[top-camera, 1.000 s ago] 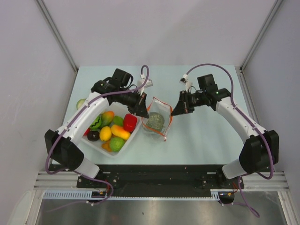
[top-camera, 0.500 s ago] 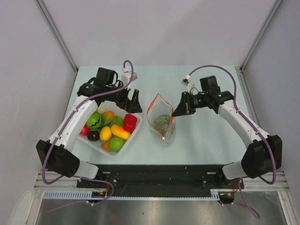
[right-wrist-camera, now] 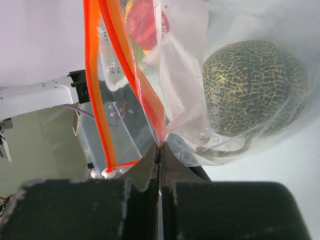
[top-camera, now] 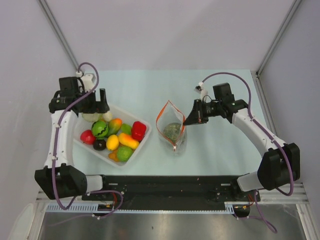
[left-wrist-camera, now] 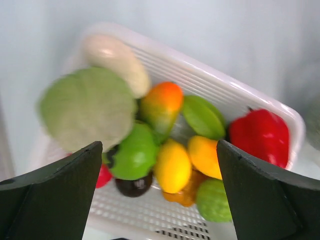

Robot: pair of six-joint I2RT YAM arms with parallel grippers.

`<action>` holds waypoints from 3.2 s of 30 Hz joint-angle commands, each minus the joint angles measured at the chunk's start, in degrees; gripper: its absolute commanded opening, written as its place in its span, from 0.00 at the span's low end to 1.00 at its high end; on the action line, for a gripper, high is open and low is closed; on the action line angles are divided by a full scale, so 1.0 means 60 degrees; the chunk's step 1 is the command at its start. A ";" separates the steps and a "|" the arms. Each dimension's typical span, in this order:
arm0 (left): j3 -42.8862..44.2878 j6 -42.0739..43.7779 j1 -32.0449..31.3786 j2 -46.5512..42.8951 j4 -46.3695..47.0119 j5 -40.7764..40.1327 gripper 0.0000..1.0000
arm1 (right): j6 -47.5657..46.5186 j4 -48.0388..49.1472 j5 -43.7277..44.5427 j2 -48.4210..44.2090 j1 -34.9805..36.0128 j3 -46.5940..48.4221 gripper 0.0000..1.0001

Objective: Place the food in the zip-top bag and seal the zipper
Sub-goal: Pick up the fake vegetable from the bin, then place the fake vegetable in the zipper food storage bag.

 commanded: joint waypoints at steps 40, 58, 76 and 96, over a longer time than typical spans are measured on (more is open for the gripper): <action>0.0471 0.0410 0.0616 0.1334 0.0671 -0.1521 0.09 | -0.0123 0.0123 -0.0065 0.0363 0.0018 0.0375 0.00; 0.1936 0.1494 -0.5606 -0.0659 0.1182 0.3753 0.00 | -0.0006 0.0226 -0.0329 0.0334 0.0092 0.0361 0.00; 0.1660 0.3458 -0.8085 0.1978 0.1764 0.0913 0.00 | -0.0167 0.0314 -0.1411 0.0392 0.0048 0.0463 0.00; 0.1510 0.3575 -0.8964 0.3223 0.2343 -0.3336 0.49 | 0.0667 0.1338 -0.3156 0.0597 -0.0333 0.0332 0.00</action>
